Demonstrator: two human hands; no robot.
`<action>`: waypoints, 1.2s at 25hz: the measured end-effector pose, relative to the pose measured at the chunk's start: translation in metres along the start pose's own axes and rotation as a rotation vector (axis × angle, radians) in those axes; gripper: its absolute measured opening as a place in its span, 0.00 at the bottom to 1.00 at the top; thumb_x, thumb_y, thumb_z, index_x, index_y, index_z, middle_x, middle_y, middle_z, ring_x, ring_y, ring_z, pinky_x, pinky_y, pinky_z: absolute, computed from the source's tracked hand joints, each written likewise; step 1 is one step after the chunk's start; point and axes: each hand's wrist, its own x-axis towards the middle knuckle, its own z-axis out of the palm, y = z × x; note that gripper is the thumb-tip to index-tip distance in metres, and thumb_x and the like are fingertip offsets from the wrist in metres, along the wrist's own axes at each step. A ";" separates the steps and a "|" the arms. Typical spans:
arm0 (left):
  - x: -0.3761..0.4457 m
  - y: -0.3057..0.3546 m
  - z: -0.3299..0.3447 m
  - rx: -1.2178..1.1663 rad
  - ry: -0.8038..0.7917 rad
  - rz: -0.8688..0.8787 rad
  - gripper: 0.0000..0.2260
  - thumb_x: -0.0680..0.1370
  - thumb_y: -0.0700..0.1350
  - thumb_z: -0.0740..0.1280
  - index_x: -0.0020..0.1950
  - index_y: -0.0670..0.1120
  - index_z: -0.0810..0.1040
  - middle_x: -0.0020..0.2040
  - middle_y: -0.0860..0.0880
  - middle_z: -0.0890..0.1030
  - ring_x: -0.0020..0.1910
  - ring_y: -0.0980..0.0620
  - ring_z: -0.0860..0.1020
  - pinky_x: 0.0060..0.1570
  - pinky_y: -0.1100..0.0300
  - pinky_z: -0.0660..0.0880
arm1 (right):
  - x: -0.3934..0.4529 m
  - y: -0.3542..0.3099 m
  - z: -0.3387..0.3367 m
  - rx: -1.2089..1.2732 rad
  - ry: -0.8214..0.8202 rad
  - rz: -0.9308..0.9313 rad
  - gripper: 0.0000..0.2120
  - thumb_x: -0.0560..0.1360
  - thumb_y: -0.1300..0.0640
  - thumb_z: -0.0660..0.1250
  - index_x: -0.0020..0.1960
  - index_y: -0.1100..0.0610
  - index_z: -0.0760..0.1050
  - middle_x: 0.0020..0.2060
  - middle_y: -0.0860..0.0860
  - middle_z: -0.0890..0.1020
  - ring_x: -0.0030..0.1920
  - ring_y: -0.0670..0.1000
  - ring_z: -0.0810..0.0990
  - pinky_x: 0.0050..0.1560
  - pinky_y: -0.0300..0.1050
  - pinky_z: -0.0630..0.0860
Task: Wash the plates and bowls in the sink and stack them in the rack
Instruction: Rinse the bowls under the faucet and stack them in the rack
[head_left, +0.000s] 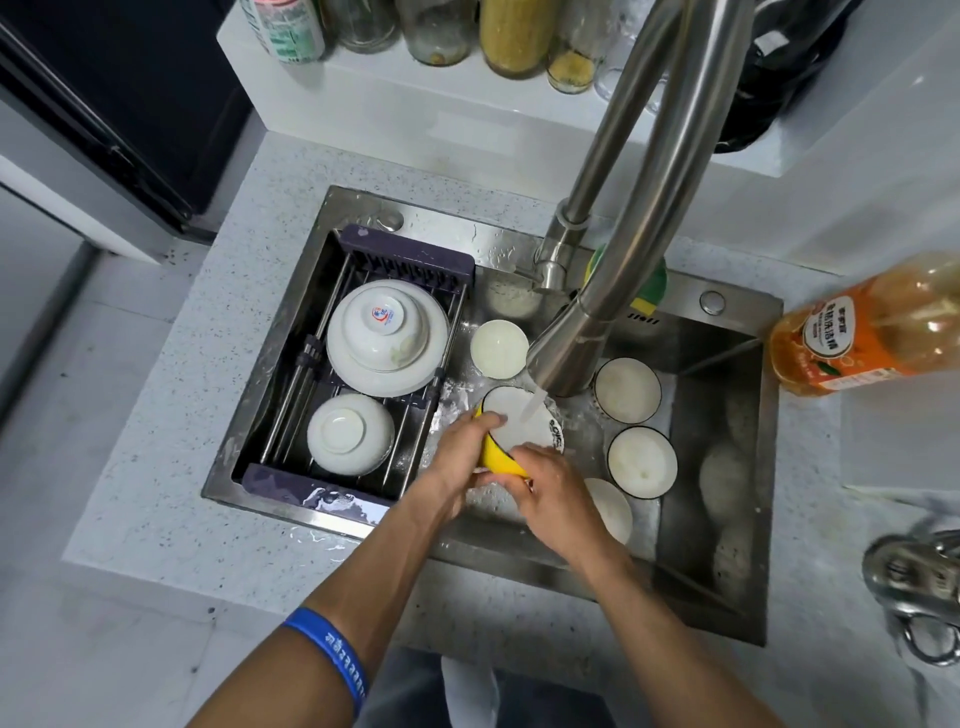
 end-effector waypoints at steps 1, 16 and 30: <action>0.001 -0.002 -0.004 0.005 -0.003 0.019 0.09 0.77 0.54 0.65 0.53 0.52 0.79 0.47 0.49 0.83 0.45 0.51 0.79 0.42 0.58 0.74 | 0.007 -0.004 0.002 0.202 0.027 0.121 0.04 0.77 0.55 0.69 0.44 0.52 0.75 0.34 0.41 0.74 0.37 0.46 0.72 0.38 0.43 0.69; 0.008 0.000 0.028 0.094 -0.063 0.252 0.11 0.76 0.54 0.72 0.57 0.58 0.79 0.54 0.53 0.83 0.53 0.55 0.81 0.56 0.59 0.77 | 0.016 -0.021 -0.030 1.734 0.375 0.956 0.19 0.79 0.52 0.66 0.68 0.55 0.73 0.59 0.57 0.80 0.50 0.55 0.81 0.32 0.42 0.80; 0.009 -0.001 -0.001 0.095 0.087 0.269 0.08 0.81 0.49 0.65 0.55 0.49 0.82 0.46 0.52 0.83 0.47 0.51 0.78 0.51 0.57 0.76 | 0.025 -0.034 -0.029 1.468 0.292 0.952 0.13 0.78 0.51 0.66 0.62 0.53 0.76 0.56 0.57 0.81 0.48 0.56 0.80 0.29 0.42 0.78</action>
